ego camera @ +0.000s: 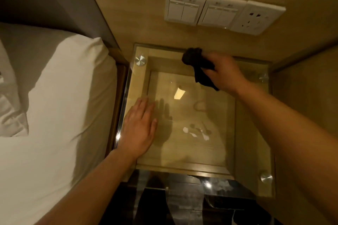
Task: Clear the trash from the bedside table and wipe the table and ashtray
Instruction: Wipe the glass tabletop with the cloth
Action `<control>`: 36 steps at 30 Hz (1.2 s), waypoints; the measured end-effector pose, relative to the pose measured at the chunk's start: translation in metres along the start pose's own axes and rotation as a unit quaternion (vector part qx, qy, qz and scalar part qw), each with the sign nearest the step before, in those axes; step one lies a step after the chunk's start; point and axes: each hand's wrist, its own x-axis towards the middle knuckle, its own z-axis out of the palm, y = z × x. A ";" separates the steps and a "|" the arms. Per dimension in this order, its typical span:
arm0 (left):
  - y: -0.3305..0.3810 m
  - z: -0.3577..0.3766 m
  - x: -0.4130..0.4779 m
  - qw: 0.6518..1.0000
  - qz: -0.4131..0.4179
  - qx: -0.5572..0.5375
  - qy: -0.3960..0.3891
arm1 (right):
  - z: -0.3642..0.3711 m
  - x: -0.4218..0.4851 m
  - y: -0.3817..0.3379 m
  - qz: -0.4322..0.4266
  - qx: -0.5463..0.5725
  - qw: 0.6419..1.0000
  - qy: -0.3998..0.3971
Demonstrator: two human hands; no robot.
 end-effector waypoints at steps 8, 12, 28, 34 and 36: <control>-0.020 0.028 -0.001 0.987 0.030 0.156 -0.011 | 0.025 0.030 0.026 -0.133 -0.299 0.938 -0.117; -0.020 0.030 -0.001 0.985 0.037 0.166 -0.010 | 0.020 0.053 0.042 -0.158 -0.329 0.922 -0.131; -0.024 0.038 0.000 0.983 0.047 0.178 0.022 | 0.075 0.058 0.043 -0.250 -0.294 0.911 -0.144; -0.026 0.039 0.002 0.982 0.051 0.177 0.040 | 0.087 0.016 0.044 -0.275 -0.302 0.899 -0.156; -0.027 0.041 0.001 0.980 0.054 0.184 0.046 | 0.091 -0.003 0.045 -0.289 -0.309 0.892 -0.157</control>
